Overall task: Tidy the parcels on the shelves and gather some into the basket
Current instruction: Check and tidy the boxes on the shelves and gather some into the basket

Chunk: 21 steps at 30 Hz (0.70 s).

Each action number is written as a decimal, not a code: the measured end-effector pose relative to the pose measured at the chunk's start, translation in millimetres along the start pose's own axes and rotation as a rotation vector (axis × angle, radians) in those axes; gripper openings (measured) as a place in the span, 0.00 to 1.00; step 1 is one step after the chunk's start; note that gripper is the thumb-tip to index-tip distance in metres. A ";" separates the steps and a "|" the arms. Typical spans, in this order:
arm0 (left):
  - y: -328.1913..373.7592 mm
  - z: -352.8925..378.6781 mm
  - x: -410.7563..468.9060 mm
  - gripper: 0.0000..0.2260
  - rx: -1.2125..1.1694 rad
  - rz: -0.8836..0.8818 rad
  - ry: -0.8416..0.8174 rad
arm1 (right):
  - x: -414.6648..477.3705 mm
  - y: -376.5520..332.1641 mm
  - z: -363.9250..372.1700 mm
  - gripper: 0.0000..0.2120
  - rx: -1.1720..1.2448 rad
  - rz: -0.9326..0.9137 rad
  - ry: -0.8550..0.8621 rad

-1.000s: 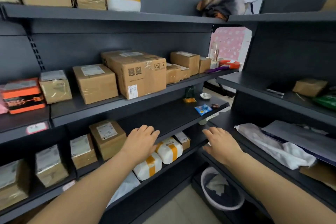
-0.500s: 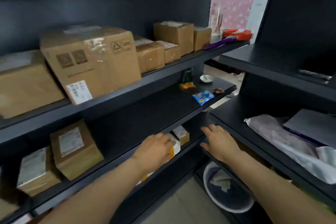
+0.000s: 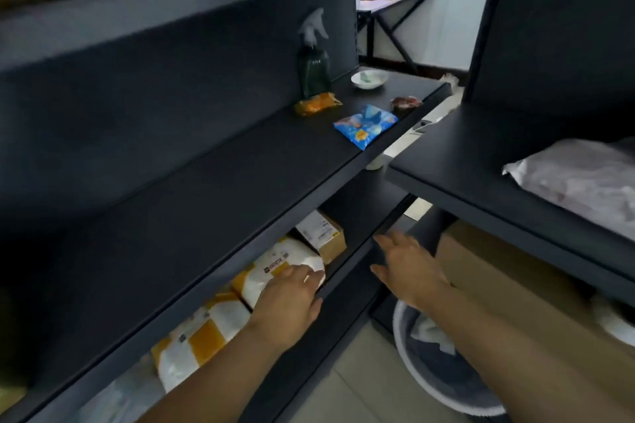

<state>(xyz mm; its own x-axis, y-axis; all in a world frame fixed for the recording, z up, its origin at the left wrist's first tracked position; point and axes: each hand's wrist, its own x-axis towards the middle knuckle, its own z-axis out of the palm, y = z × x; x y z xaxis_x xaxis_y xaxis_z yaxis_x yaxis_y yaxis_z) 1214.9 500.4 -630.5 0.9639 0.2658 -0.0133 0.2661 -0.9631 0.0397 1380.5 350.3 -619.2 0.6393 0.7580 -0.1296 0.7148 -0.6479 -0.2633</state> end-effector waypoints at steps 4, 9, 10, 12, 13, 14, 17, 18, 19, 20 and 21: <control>-34.9 71.9 30.2 0.26 -0.013 -0.112 -0.007 | 42.3 9.5 68.6 0.29 0.042 0.009 0.019; -77.8 124.5 57.9 0.35 0.115 -0.297 -0.141 | 104.8 13.2 121.9 0.30 0.144 -0.038 0.074; -86.6 131.7 62.6 0.36 0.088 -0.295 -0.142 | 117.1 12.4 129.2 0.30 0.164 -0.049 0.083; -102.6 138.4 68.1 0.38 0.051 -0.294 -0.132 | 138.4 8.5 141.5 0.32 0.215 -0.065 0.084; -109.4 139.8 68.9 0.39 0.033 -0.300 -0.109 | 146.9 5.7 146.1 0.33 0.244 -0.067 0.084; -115.8 141.6 69.4 0.39 0.018 -0.300 -0.072 | 154.1 3.3 150.5 0.35 0.274 -0.059 0.086; -125.2 147.1 66.3 0.41 -0.019 -0.309 -0.027 | 168.8 -3.5 162.9 0.38 0.309 -0.013 0.072; -125.0 148.8 64.8 0.41 -0.019 -0.313 -0.034 | 171.6 -5.2 168.0 0.38 0.296 0.001 0.059; -123.3 149.7 63.6 0.42 -0.018 -0.320 -0.047 | 173.3 -6.8 172.7 0.38 0.286 0.014 0.055; -121.8 150.5 63.4 0.42 -0.018 -0.325 -0.052 | 174.7 -7.7 177.2 0.38 0.285 0.030 0.064; -121.4 151.4 63.6 0.42 -0.027 -0.334 -0.052 | 175.5 -9.0 180.4 0.38 0.283 0.046 0.089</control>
<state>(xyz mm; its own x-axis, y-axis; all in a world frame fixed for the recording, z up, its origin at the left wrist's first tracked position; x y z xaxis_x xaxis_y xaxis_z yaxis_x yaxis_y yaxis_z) 1243.6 627.8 -787.4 0.8222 0.5634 -0.0812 0.5679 -0.8215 0.0506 1435.1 502.9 -812.0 0.7001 0.7109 -0.0669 0.5850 -0.6248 -0.5171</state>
